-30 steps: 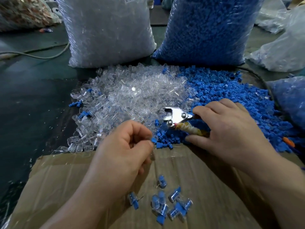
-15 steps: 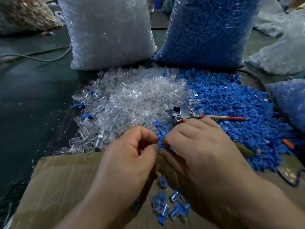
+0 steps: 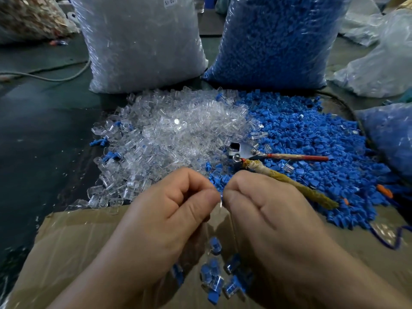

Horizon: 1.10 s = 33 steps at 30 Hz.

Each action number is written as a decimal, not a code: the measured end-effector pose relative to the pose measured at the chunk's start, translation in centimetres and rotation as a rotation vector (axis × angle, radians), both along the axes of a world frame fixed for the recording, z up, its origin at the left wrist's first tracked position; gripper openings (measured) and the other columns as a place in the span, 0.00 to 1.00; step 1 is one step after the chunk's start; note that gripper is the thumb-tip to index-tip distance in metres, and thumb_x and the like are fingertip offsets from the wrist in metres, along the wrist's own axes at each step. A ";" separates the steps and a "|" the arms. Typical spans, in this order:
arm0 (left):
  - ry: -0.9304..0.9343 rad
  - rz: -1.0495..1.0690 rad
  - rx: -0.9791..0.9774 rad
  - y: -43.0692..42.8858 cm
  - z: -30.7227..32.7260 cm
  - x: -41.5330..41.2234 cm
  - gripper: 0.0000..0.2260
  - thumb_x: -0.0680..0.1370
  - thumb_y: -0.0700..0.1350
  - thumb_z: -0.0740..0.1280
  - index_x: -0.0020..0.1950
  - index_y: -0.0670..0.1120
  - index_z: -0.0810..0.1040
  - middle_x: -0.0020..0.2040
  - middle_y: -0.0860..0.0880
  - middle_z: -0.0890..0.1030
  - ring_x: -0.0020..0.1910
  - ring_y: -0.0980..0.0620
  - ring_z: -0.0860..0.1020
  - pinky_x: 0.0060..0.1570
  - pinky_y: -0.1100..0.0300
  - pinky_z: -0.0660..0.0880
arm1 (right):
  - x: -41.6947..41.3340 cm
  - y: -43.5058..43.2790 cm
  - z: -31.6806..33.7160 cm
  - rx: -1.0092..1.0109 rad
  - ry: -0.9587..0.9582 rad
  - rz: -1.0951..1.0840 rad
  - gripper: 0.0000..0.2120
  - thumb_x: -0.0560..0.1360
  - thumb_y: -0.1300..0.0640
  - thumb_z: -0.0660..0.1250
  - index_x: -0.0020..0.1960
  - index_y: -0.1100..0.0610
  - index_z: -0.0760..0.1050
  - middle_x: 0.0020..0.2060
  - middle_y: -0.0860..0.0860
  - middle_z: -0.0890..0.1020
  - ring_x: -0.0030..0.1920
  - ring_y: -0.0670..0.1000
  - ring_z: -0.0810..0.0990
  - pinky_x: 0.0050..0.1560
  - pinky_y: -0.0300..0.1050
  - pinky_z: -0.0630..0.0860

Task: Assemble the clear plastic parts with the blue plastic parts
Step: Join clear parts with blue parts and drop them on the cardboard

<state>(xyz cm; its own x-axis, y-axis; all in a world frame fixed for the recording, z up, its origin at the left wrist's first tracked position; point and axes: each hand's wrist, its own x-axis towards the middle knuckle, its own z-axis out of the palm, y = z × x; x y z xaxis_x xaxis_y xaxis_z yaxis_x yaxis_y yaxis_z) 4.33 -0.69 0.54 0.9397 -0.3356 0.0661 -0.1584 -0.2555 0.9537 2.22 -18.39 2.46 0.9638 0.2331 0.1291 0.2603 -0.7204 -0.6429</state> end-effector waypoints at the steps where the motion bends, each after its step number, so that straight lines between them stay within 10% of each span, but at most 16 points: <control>1: -0.064 -0.036 0.021 0.0 0.1 -0.1 0.12 0.70 0.62 0.69 0.47 0.57 0.80 0.32 0.50 0.80 0.27 0.55 0.76 0.25 0.61 0.72 | -0.3 0.0 0.2 0.230 0.212 -0.027 0.14 0.74 0.44 0.58 0.37 0.53 0.72 0.28 0.45 0.73 0.30 0.44 0.70 0.30 0.45 0.67; 4: -0.217 -0.138 0.082 0.1 0.7 -0.4 0.08 0.73 0.58 0.67 0.50 0.59 0.78 0.36 0.54 0.82 0.31 0.55 0.80 0.29 0.61 0.76 | -0.4 -0.2 1.1 0.720 0.700 -0.096 0.12 0.70 0.52 0.62 0.29 0.53 0.72 0.23 0.49 0.69 0.25 0.48 0.66 0.26 0.43 0.61; 11: -0.223 -0.211 0.525 1.7 0.7 0.8 0.07 0.70 0.56 0.65 0.46 0.59 0.76 0.40 0.62 0.80 0.35 0.58 0.78 0.30 0.66 0.73 | -0.3 -0.7 0.4 -0.391 0.077 0.093 0.14 0.77 0.39 0.53 0.46 0.46 0.70 0.39 0.43 0.76 0.39 0.44 0.75 0.41 0.48 0.75; 21: -0.328 -0.381 0.597 1.1 0.7 0.4 0.07 0.71 0.56 0.64 0.47 0.57 0.76 0.40 0.61 0.78 0.37 0.61 0.77 0.34 0.60 0.76 | -0.5 -0.8 -0.1 -0.462 0.118 0.301 0.10 0.74 0.41 0.54 0.44 0.47 0.63 0.36 0.44 0.74 0.35 0.47 0.71 0.30 0.41 0.64; 25: -0.311 -0.084 0.632 1.5 0.2 0.6 0.09 0.74 0.64 0.60 0.49 0.63 0.74 0.43 0.67 0.79 0.37 0.65 0.79 0.29 0.67 0.73 | 0.2 -1.2 -0.4 -0.467 0.055 0.063 0.17 0.74 0.33 0.49 0.45 0.45 0.65 0.38 0.42 0.75 0.37 0.42 0.74 0.40 0.47 0.76; 33: -0.385 0.103 0.874 0.3 -1.0 1.0 0.23 0.73 0.65 0.56 0.67 0.65 0.71 0.52 0.65 0.72 0.41 0.66 0.69 0.37 0.73 0.59 | 2.3 0.2 -2.4 -0.612 -0.069 -0.016 0.14 0.77 0.37 0.49 0.51 0.44 0.67 0.40 0.45 0.67 0.35 0.50 0.70 0.30 0.47 0.66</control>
<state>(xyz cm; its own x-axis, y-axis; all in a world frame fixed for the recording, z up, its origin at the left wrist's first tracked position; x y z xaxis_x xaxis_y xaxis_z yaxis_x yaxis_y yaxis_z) 5.29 -0.41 -0.48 0.9332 -0.3300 0.1422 -0.3585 -0.8816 0.3070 4.50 -18.20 0.04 0.9620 0.2703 0.0389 0.2728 -0.9575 -0.0938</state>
